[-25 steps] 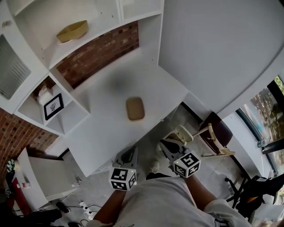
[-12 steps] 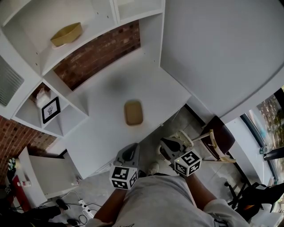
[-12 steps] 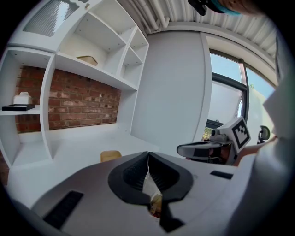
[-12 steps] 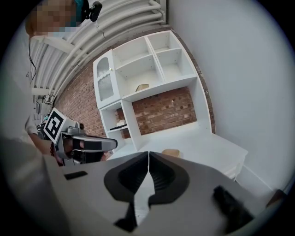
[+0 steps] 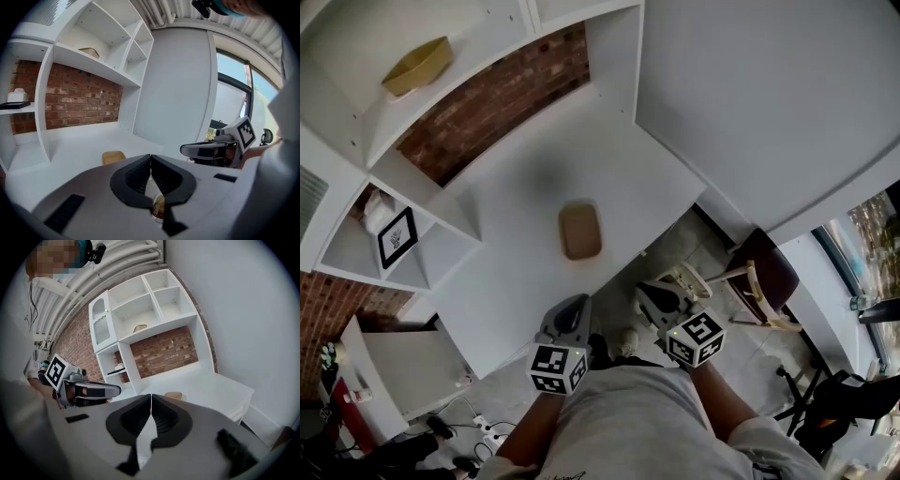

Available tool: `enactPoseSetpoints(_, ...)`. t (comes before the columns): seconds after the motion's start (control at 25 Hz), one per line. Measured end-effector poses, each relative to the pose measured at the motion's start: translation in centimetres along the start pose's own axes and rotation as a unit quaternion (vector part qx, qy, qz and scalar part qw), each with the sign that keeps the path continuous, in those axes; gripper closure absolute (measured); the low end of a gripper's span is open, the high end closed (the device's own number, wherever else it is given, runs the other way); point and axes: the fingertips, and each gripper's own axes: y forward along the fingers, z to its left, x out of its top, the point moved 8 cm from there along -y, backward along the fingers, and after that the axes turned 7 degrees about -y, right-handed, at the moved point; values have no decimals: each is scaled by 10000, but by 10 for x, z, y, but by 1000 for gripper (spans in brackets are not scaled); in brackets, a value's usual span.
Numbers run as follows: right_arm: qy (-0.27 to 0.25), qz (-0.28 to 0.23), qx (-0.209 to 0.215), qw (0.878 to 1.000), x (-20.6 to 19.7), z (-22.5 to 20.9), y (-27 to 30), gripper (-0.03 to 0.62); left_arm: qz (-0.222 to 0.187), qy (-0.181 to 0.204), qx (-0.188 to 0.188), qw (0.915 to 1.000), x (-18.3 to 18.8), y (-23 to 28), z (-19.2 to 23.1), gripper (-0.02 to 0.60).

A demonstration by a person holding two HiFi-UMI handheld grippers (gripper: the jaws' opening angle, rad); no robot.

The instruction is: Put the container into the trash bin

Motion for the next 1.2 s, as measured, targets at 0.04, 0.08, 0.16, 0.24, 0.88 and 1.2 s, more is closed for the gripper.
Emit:
enactPoseSetpoints(0.04, 21, 7, -28, 10000, 1, -2, 3, 566, 18, 11, -18, 10000, 3, 2, 4, 566)
enactPoseSetpoints(0.08, 37, 12, -53, 10000, 2, -3, 6, 565, 39, 24, -32, 10000, 5, 4, 9, 566)
enactPoseSetpoints(0.16, 53, 33, -92, 9999, 3, -7, 13, 565, 76, 33, -41, 10000, 9, 10, 19, 566)
enactPoseSetpoints(0.24, 66, 74, -125, 9999, 4, -12, 21, 566, 99, 12, -29, 9999, 12, 15, 29, 566)
enactPoseSetpoints(0.88, 149, 288, -255, 9991, 7, -35, 83, 566, 252, 36, -224, 9994, 36, 47, 85, 566)
enactPoseSetpoints(1.2, 231, 408, -415, 9980, 4, -45, 101, 566, 439, -39, -336, 9985, 30, 63, 105, 566)
